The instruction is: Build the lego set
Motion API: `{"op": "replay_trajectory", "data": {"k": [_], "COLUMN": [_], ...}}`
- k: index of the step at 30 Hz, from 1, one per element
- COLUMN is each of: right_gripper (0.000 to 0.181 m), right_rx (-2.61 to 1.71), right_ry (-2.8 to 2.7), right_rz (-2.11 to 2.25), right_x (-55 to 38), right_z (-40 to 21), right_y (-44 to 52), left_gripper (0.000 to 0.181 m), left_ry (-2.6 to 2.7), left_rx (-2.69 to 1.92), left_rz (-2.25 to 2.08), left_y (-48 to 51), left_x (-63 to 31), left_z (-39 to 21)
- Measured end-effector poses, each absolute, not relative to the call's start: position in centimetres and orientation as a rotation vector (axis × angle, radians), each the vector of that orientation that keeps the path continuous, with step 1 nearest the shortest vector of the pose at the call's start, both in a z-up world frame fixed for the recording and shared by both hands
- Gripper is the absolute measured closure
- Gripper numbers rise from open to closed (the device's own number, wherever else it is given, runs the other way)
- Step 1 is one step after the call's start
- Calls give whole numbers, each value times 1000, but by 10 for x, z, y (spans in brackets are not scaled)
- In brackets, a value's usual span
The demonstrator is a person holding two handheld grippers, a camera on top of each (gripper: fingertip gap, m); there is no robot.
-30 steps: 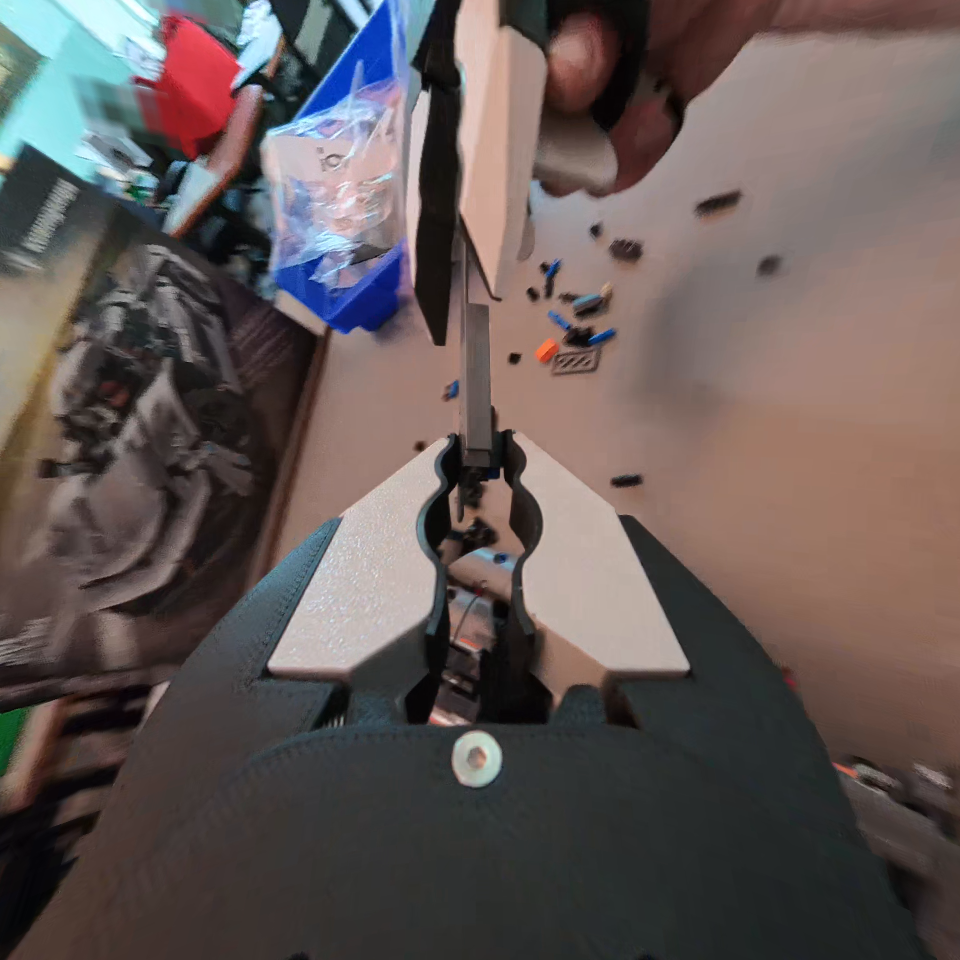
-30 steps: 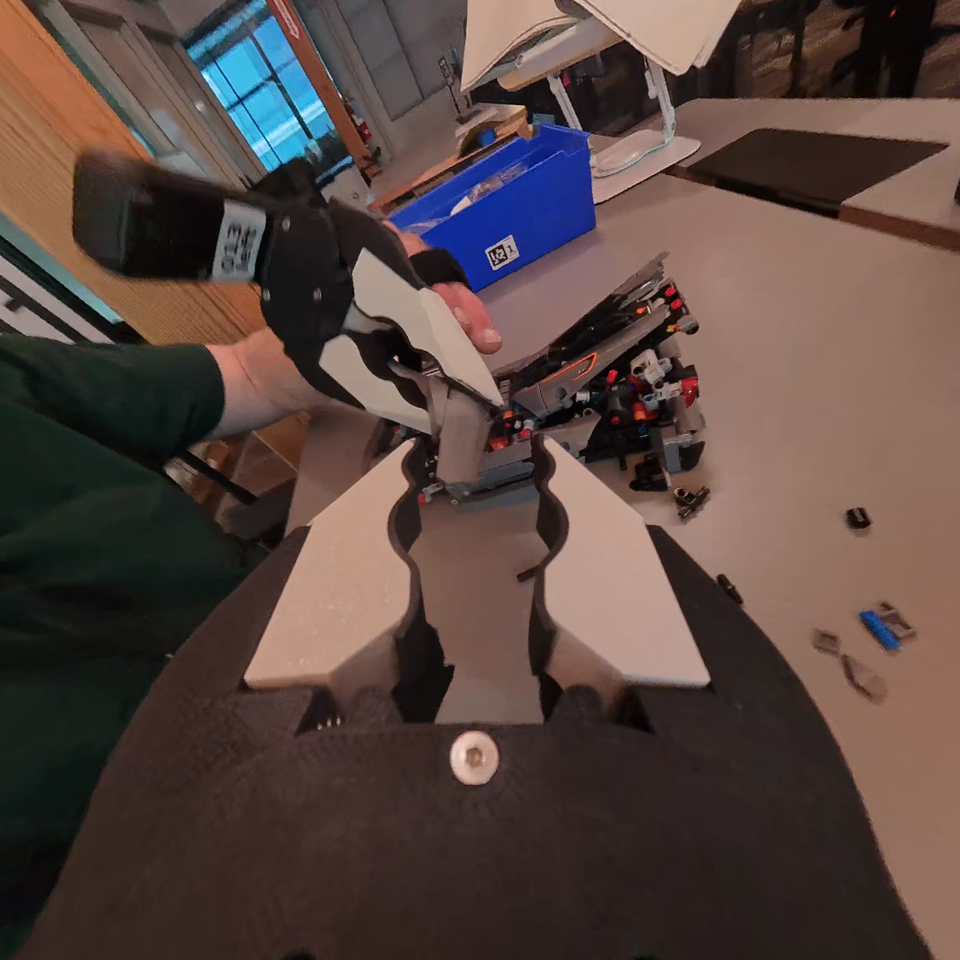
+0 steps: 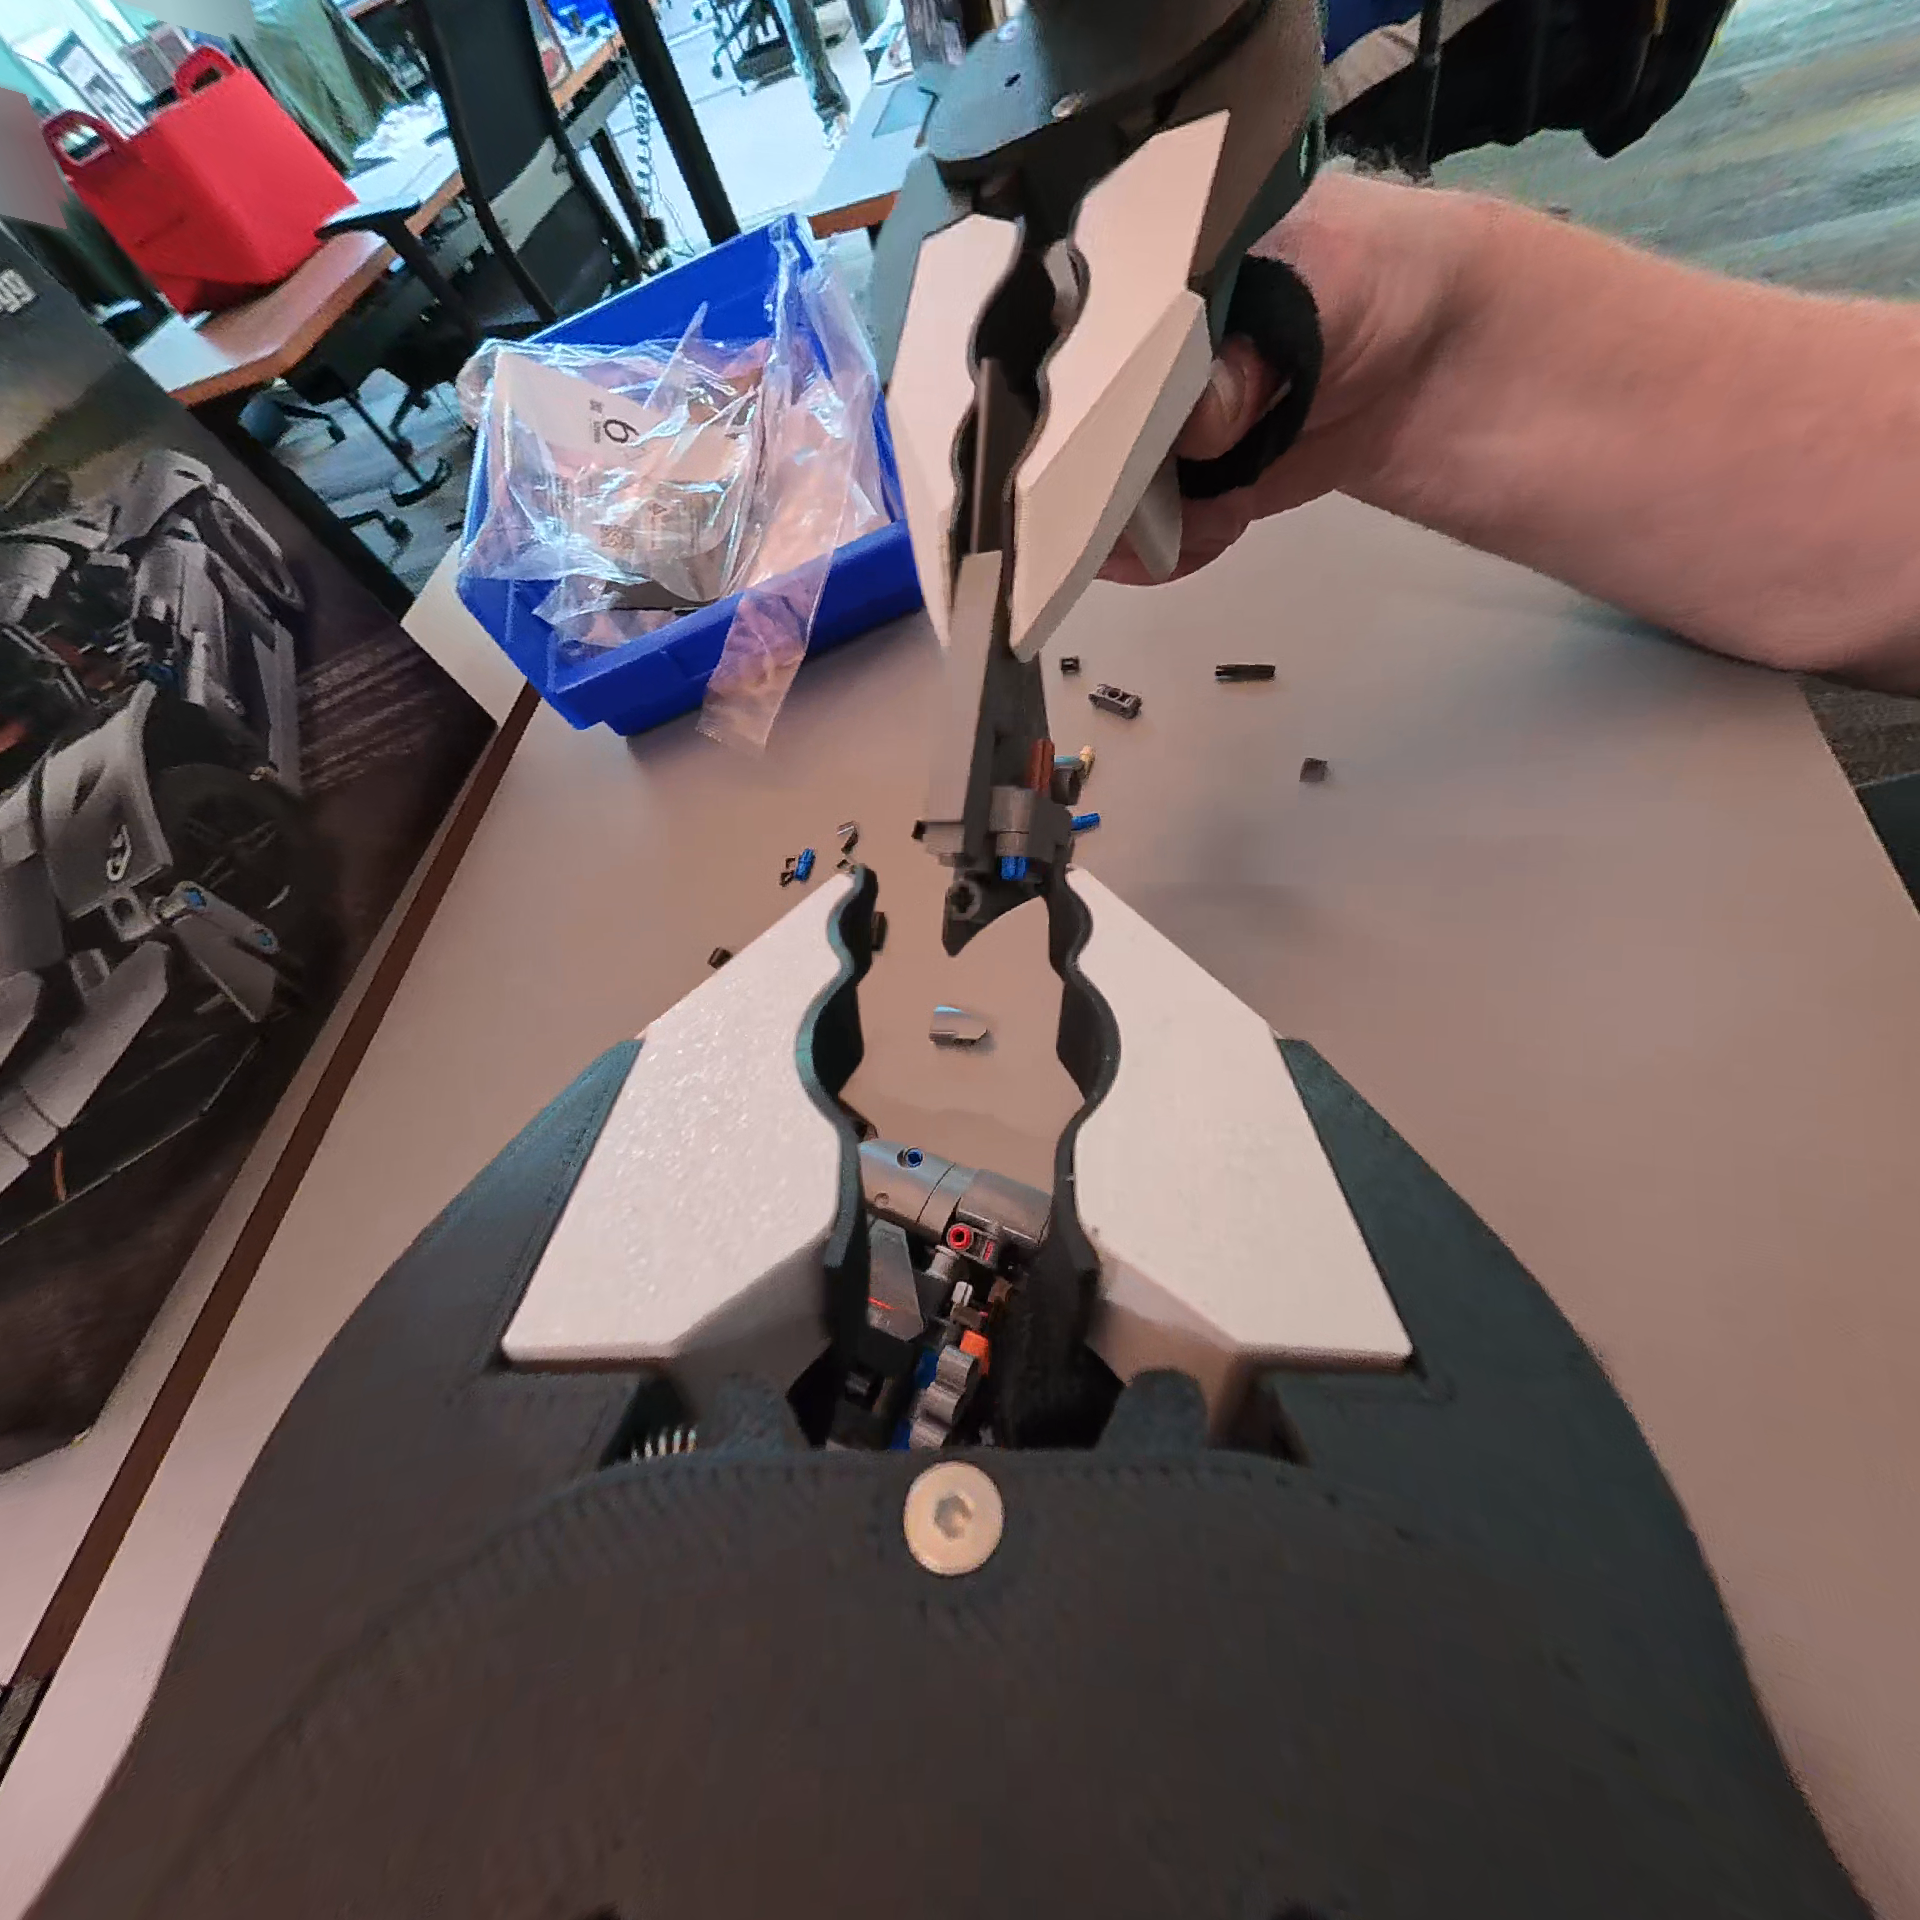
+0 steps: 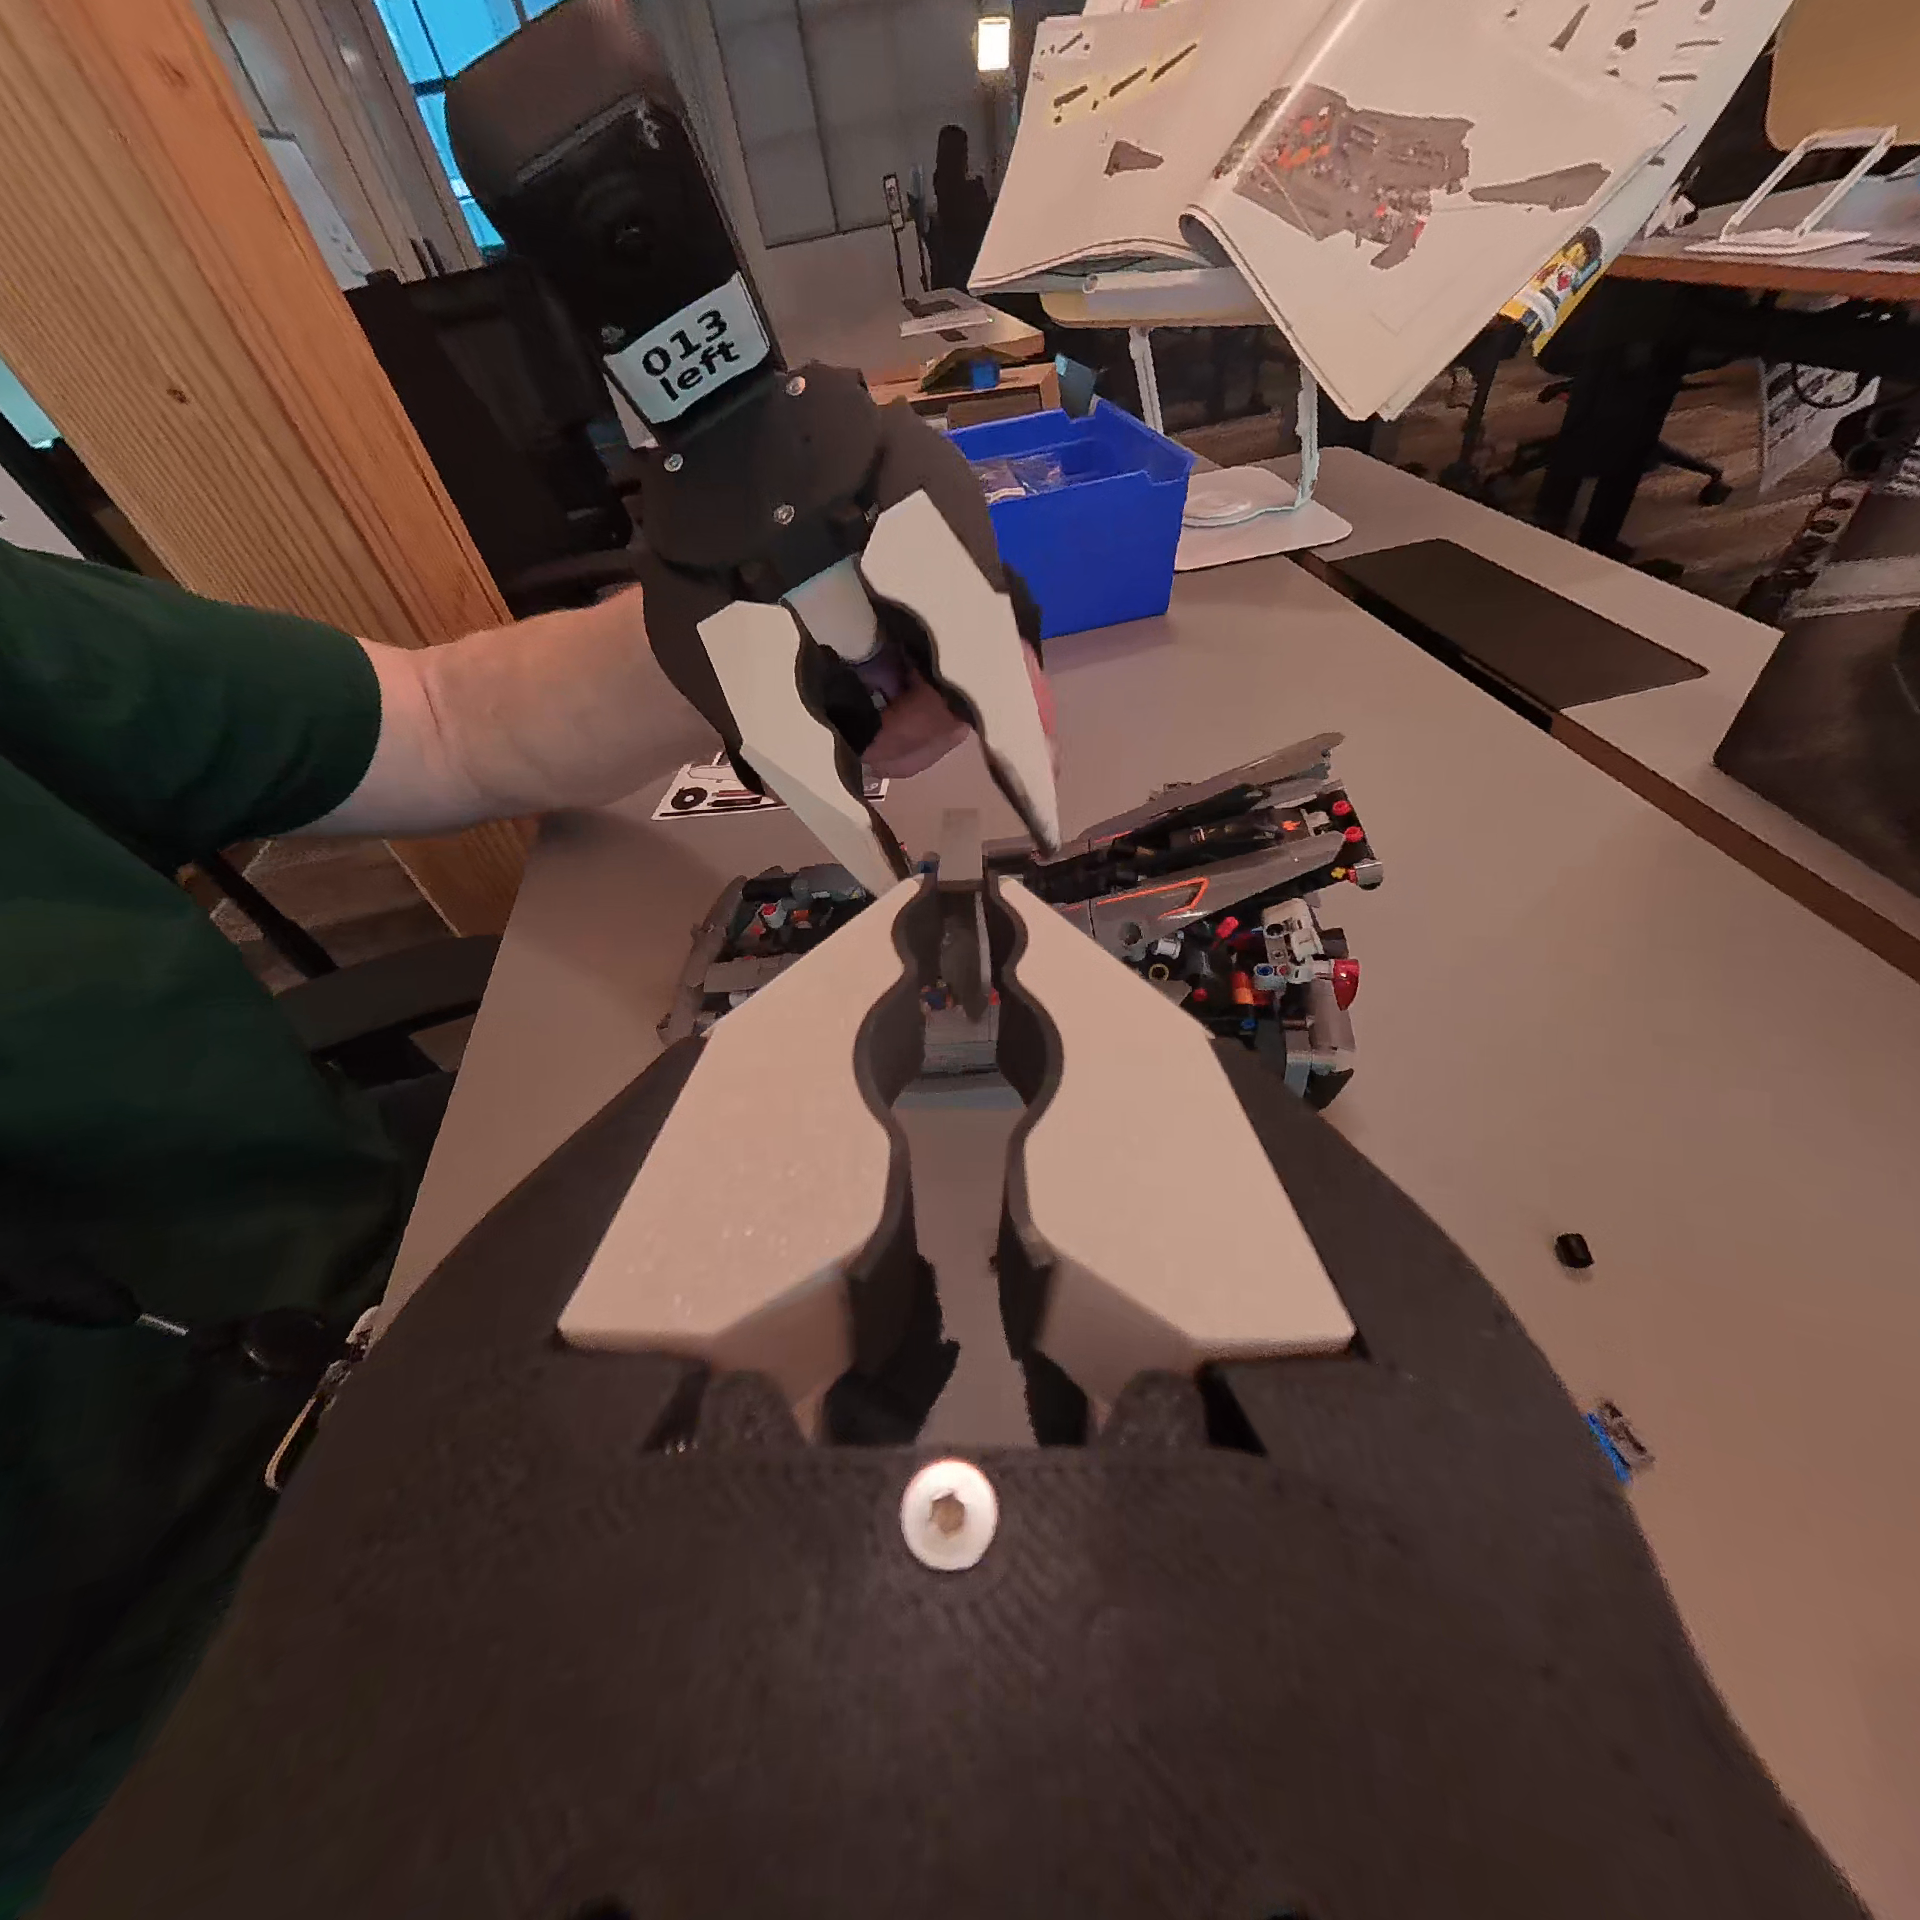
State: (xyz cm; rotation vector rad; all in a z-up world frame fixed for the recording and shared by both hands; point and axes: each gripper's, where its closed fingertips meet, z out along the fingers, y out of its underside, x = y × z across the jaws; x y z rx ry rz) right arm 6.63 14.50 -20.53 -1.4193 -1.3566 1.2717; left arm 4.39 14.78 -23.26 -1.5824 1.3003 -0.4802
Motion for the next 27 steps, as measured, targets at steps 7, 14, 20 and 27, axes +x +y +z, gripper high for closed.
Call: {"op": "replay_trajectory", "data": {"k": [7, 14, 20, 27], "right_gripper": [176, 176, 170, 176], "right_rx": [-1383, -1338, -1297, -1261], "right_ry": [-1346, -1345, -1332, -1356], "right_rz": [1292, 1312, 1312, 1274], "right_x": [68, 68, 64, 61], "right_z": [-201, -194, -183, -178], "right_y": [144, 140, 130, 109], "left_gripper": [166, 174, 175, 174], "left_ry": [1280, 1313, 1303, 1280], "left_rx": [-1544, -1485, -1427, -1374], "left_rz": [-529, -506, -477, -421], "left_y": [144, 139, 130, 112], "left_x": [46, 48, 46, 42], "left_z": [-229, -227, -218, -215]}}
